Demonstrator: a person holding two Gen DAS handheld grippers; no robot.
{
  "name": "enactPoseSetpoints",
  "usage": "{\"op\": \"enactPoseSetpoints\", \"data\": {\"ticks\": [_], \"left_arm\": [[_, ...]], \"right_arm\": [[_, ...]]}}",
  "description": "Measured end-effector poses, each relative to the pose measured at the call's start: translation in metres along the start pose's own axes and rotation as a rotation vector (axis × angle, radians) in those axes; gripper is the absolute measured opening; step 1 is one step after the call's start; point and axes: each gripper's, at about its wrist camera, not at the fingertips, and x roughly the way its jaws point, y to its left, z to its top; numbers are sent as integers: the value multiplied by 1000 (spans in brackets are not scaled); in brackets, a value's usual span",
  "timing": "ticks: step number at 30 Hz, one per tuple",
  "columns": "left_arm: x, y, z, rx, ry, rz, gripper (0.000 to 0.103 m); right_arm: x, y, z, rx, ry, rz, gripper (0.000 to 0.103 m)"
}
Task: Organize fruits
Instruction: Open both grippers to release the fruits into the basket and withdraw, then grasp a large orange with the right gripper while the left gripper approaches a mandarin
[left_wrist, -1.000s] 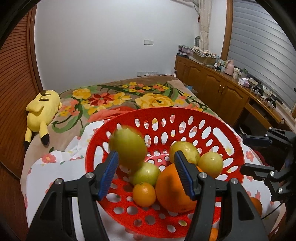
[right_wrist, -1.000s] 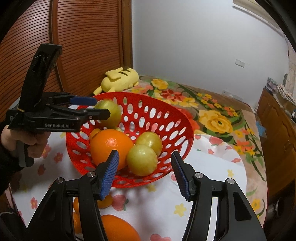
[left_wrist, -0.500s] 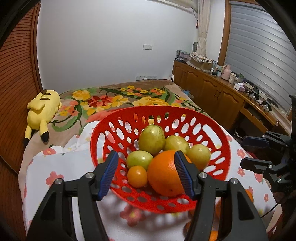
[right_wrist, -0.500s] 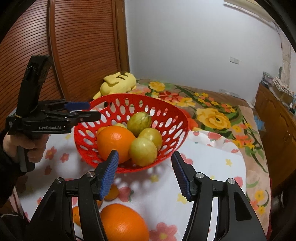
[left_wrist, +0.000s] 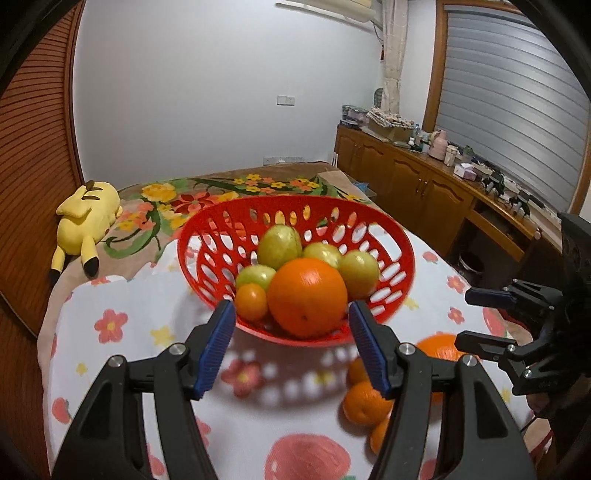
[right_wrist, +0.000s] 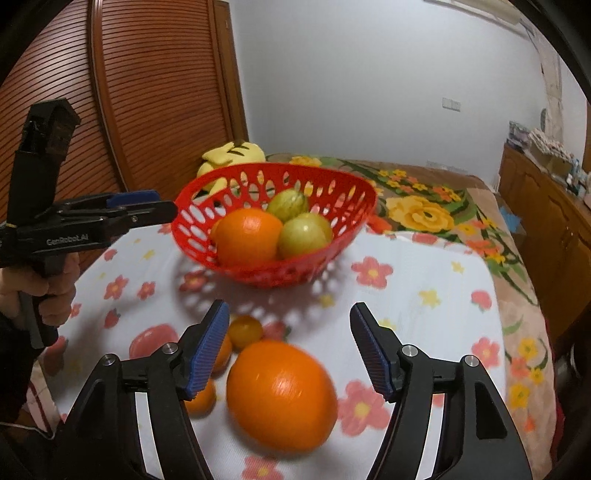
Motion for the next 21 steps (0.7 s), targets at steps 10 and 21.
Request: {"op": "enactPoseSetpoints", "data": {"ticks": [10, 21], "left_arm": [[-9, -13, -28, 0, 21, -9, 64], [-25, -24, -52, 0, 17, -13, 64]], "right_arm": [[-5, 1, -24, 57, 12, -16, 80], [-16, 9, -44, 54, -2, -64, 85]]}}
